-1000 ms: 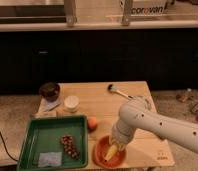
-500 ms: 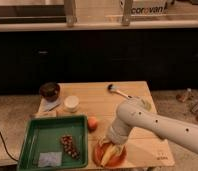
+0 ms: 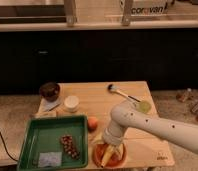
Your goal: Place banana in red bowl
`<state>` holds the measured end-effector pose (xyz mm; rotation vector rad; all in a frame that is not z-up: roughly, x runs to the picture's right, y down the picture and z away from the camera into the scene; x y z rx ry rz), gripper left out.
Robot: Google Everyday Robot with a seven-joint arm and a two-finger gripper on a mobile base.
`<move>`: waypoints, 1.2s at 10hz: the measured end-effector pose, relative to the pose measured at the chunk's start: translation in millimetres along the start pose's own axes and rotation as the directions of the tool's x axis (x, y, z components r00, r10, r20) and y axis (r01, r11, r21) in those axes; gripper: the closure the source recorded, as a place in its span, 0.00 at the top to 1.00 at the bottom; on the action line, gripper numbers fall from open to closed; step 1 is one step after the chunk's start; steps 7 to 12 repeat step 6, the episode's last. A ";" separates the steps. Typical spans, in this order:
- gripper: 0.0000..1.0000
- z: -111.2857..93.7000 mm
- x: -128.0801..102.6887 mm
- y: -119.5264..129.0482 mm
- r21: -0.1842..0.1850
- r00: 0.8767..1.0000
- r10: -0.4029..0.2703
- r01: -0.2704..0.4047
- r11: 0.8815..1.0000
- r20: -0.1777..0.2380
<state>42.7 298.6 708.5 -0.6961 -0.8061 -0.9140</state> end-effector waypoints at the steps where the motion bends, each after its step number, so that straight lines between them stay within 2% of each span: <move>1: 0.80 3.2 4.7 1.8 -0.004 1.000 0.009 -0.009 1.000 0.006; 3: 0.80 3.7 14.2 6.2 -0.008 0.999 0.035 -0.035 0.999 0.005; 6: 0.80 -1.6 33.5 12.7 -0.011 0.996 0.083 -0.084 0.996 -0.026; 12: 0.80 -1.6 33.5 12.7 -0.011 0.996 0.083 -0.084 0.996 -0.026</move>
